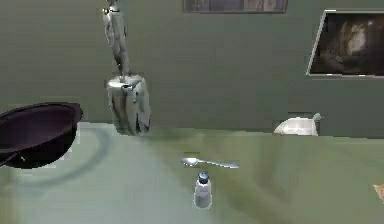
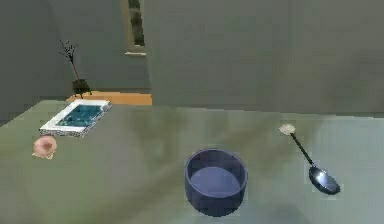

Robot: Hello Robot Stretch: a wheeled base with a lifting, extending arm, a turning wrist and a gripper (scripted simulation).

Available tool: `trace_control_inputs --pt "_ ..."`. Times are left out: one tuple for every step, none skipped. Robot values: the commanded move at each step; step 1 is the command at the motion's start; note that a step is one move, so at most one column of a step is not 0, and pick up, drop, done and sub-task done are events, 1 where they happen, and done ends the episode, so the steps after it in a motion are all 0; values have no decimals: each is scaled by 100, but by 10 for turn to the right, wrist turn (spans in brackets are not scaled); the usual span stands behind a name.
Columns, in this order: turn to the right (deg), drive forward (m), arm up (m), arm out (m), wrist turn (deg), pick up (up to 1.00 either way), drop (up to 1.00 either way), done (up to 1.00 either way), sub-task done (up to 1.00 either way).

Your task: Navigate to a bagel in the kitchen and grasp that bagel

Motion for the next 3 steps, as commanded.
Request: trace_control_inputs --pt "-360 0 0 0 0 0 0 0 0" --pt "0 0 50 0 0 0 0 0 0" --pt "0 0 38 0 0 0 0 0 0"
